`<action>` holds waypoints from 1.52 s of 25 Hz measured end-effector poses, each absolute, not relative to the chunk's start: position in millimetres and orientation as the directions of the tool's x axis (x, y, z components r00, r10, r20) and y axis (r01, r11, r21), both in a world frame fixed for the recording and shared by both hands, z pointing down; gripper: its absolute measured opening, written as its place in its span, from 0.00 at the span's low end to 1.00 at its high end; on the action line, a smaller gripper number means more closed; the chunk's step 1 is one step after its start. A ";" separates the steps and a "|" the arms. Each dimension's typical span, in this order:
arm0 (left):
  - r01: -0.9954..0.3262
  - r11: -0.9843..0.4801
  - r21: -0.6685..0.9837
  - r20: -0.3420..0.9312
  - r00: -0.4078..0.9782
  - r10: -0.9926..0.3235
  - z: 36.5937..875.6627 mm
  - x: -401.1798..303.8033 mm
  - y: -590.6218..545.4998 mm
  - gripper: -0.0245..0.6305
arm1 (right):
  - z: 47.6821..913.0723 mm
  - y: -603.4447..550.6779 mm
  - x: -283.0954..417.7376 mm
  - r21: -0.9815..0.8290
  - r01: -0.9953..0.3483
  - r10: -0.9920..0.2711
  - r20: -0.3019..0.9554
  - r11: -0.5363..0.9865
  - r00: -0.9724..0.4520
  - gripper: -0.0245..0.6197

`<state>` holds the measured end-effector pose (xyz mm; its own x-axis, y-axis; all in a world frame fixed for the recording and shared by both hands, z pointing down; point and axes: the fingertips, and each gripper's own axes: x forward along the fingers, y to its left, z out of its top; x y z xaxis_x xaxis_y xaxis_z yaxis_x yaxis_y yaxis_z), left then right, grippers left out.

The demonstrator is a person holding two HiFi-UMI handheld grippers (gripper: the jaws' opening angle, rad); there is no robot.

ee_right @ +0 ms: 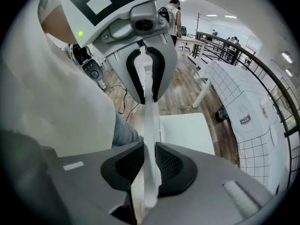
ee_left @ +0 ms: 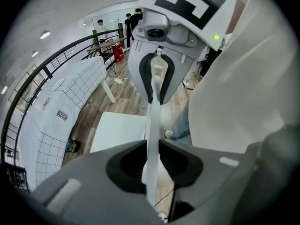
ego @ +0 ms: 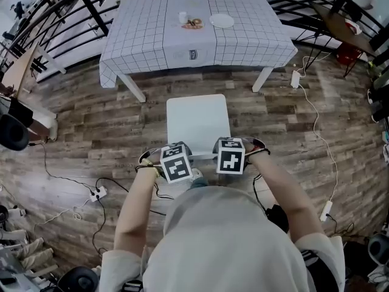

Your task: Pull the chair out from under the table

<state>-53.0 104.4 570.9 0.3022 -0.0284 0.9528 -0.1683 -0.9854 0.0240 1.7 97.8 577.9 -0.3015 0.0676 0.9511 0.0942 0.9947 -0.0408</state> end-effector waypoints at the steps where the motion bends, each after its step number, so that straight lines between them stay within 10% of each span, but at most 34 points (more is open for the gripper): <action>1: -0.169 -0.985 0.027 0.953 0.303 -0.026 568.8 -53.7 104.6 0.16 | 576.5 98.0 1.8 -0.042 0.100 0.070 0.952 0.994 -0.298 0.15; 21: -0.276 -0.959 -0.056 0.915 0.371 -0.160 536.4 -56.1 66.1 0.05 | 535.8 68.5 -14.8 0.034 0.060 -0.007 0.917 0.998 -0.399 0.04; 38: -0.615 -0.774 -0.153 0.757 0.430 -0.492 512.6 -57.5 0.7 0.05 | 512.1 -14.3 -14.7 0.045 -0.516 -0.393 0.705 0.855 -0.590 0.04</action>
<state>-57.5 0.7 512.6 0.4301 -0.4917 0.7571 -0.6148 -0.7737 -0.1533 -14.7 -14.3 512.1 -0.5899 -0.3930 0.7053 -0.5163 0.8552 0.0447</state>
